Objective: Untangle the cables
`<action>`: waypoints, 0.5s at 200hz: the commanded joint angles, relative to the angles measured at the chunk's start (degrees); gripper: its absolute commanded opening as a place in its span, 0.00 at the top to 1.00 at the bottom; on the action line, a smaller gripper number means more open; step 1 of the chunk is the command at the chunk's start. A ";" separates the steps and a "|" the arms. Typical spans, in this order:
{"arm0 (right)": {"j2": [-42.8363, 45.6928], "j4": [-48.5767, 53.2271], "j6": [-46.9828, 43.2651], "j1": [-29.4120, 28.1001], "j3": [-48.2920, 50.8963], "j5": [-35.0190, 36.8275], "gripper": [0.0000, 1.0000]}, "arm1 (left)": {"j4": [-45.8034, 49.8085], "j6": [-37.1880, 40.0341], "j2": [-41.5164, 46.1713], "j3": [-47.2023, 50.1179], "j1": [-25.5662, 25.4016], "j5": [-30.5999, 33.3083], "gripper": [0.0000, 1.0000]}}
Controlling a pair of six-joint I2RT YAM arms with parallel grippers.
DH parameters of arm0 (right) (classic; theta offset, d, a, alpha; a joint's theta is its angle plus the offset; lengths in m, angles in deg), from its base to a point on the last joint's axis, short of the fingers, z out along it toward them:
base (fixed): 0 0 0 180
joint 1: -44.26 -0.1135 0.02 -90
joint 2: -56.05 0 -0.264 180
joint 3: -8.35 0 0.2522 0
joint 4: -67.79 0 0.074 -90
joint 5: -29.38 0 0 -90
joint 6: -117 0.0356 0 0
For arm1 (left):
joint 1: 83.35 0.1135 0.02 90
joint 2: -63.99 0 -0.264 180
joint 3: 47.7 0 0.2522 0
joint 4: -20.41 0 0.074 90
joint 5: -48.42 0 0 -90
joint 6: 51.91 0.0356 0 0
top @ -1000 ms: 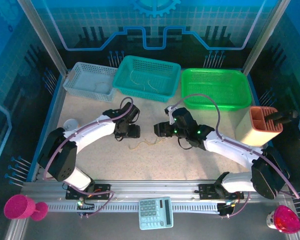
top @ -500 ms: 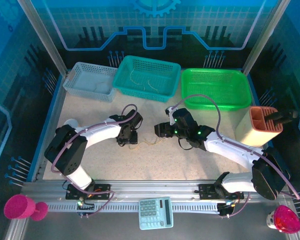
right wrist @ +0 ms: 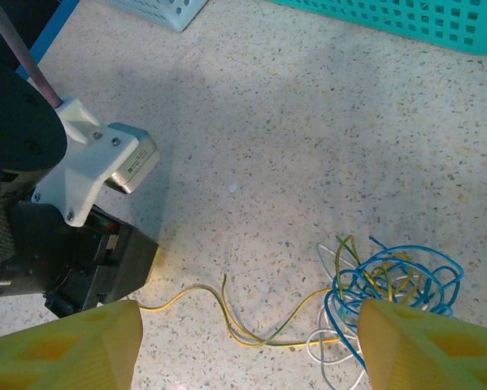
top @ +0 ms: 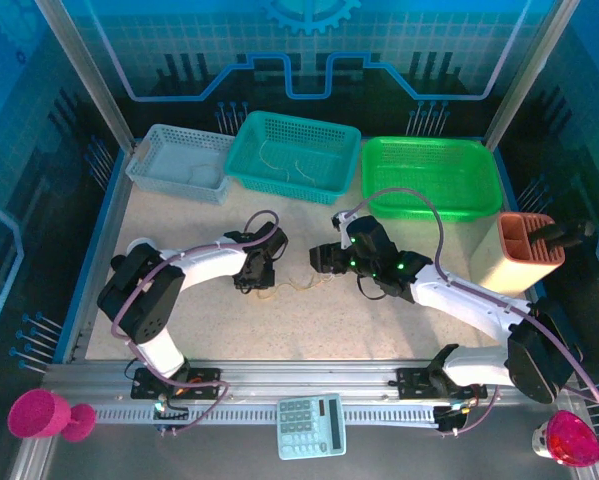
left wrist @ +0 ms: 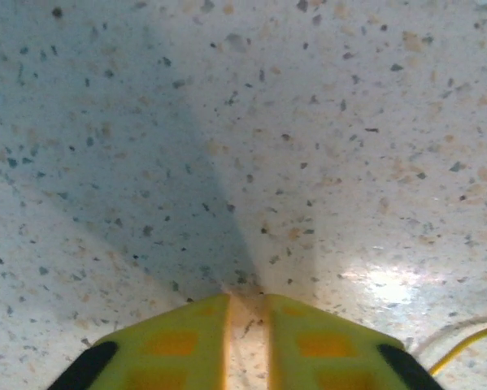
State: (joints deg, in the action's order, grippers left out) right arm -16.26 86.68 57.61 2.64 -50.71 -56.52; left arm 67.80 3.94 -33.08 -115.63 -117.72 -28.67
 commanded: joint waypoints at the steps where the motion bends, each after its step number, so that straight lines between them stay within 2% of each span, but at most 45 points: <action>1: 1.24 0.62 0.00 -0.56 0.12 0.72 0.28 | -1.52 -0.47 -1.60 1.32 -0.54 -0.19 0.98; 4: 1.26 0.59 0.00 -0.60 0.11 0.73 0.28 | -1.49 -0.40 -1.50 1.32 -0.53 -0.09 1.00; 51: 1.11 -0.25 -0.69 -0.60 -0.14 -1.37 0.28 | -0.42 1.57 4.25 -1.67 -0.52 1.14 1.00; 100: -0.17 -2.41 -1.82 -0.65 -0.99 -4.81 0.28 | 1.66 5.43 10.99 -10.39 -0.52 0.72 1.00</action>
State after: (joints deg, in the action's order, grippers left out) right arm -16.26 86.18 57.08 2.64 -50.71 -58.95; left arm 68.37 6.08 -26.13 -120.72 -117.81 -27.69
